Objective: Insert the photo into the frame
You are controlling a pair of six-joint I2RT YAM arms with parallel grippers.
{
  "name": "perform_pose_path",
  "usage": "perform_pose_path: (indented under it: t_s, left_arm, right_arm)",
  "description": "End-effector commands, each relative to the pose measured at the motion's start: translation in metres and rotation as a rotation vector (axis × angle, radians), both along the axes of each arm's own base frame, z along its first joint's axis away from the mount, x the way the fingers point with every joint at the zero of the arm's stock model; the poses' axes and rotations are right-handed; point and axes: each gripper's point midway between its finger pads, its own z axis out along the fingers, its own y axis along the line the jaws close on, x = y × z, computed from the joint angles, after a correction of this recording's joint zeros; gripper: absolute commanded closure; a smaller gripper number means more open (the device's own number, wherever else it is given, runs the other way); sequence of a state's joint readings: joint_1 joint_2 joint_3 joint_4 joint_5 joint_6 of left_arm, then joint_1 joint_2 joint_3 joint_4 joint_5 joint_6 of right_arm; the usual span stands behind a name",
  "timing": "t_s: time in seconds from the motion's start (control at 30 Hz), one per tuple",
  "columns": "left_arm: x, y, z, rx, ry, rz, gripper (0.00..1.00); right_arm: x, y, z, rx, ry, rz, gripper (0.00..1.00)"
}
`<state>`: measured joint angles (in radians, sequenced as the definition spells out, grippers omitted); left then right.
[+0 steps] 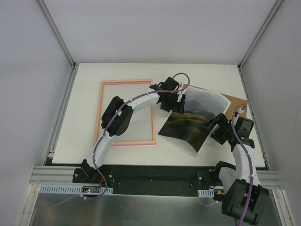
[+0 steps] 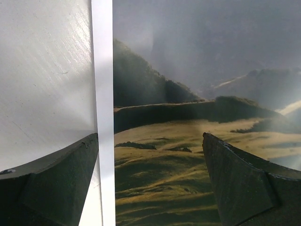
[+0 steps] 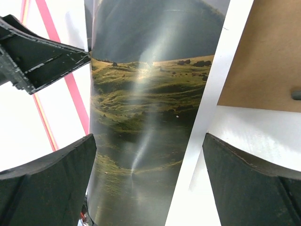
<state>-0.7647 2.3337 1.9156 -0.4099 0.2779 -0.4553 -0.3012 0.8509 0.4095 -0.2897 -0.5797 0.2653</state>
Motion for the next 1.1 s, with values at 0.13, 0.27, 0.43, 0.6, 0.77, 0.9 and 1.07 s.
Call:
perform_pose_path:
  t_s: [0.13,0.27,0.43,0.6,0.77,0.9,1.07]
  left_arm:
    - [-0.012,0.02,-0.029,0.096,0.065,-0.009,0.09]
    - [-0.013,0.021,-0.031,0.101,0.067,-0.009,0.09]
    - [-0.015,0.023,-0.032,0.106,0.072,-0.01,0.09]
    - [-0.016,0.027,-0.035,0.118,0.074,-0.009,0.09]
    - [-0.016,0.029,-0.037,0.124,0.076,-0.007,0.09]
    - [-0.016,0.029,-0.038,0.125,0.08,-0.007,0.08]
    - [-0.016,0.029,-0.038,0.127,0.079,-0.007,0.09]
  right_arm:
    - [0.009,0.016,0.037,0.108,-0.075,0.042,0.05]
    - [0.014,0.016,0.054,0.114,-0.13,0.02,0.04]
    - [0.018,0.015,0.069,0.132,-0.17,-0.013,0.04]
    - [0.021,0.013,0.079,0.139,-0.195,-0.042,0.07]
    - [0.021,0.012,0.084,0.136,-0.207,-0.056,0.14]
    - [0.02,0.012,0.086,0.145,-0.209,-0.063,0.19]
    - [0.021,0.012,0.088,0.159,-0.209,-0.073,0.24]
